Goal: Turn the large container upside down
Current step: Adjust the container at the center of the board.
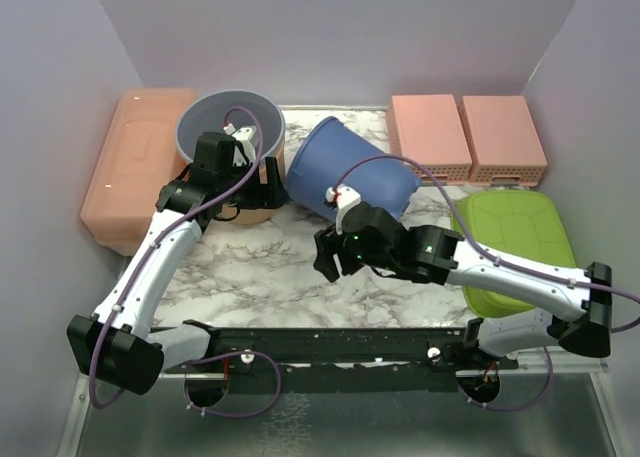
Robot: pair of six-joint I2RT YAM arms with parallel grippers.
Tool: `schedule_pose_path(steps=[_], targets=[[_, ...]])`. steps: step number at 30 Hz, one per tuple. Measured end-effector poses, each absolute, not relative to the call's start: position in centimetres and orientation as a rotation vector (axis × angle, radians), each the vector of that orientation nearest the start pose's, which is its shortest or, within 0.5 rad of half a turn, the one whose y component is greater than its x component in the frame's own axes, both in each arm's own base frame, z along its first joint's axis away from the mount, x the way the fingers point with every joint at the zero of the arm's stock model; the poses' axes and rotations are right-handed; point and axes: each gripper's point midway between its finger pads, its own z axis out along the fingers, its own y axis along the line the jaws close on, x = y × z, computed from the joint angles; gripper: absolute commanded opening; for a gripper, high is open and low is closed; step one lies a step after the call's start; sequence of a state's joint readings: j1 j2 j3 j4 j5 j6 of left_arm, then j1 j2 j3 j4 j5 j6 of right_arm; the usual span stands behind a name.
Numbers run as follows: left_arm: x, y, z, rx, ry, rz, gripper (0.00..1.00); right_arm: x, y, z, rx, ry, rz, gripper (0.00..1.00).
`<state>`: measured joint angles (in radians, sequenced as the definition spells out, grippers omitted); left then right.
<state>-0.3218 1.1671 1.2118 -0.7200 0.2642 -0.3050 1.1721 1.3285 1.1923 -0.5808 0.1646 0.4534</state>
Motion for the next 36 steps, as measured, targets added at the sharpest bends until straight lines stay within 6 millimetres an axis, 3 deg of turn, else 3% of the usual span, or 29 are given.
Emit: schedule_pose_path(steps=[2, 4, 10, 16, 21, 25, 31, 36], targets=[[28.9, -16.1, 23.9, 0.175, 2.309, -0.650, 0.81, 16.5, 33.1, 22.3, -0.670, 2.199, 0.660, 0.70], [29.0, -16.5, 23.8, 0.186, 2.298, -0.669, 0.81, 19.0, 31.8, 24.6, -0.533, 2.163, 0.654, 0.73], [28.6, -16.7, 25.4, 0.196, 2.220, -0.711, 0.81, 30.5, 26.6, 30.3, -0.127, 2.061, 0.530, 0.82], [26.8, -16.7, 25.6, 0.187, 2.192, -0.756, 0.82, 40.5, 24.6, 33.4, 0.055, 1.992, 0.427, 0.86], [25.8, -16.5, 26.9, 0.186, 2.146, -0.778, 0.81, 48.0, 24.2, 32.9, 0.114, 1.979, 0.360, 0.86], [25.6, -16.6, 27.5, 0.192, 2.126, -0.790, 0.82, 52.7, 26.5, 32.4, 0.133, 1.960, 0.387, 0.92], [25.7, -16.7, 28.0, 0.194, 2.120, -0.795, 0.81, 55.1, 29.1, 29.7, 0.143, 1.987, 0.421, 0.93], [25.8, -16.7, 28.5, 0.200, 2.107, -0.794, 0.81, 54.6, 29.7, 26.3, 0.063, 2.051, 0.301, 0.93]])
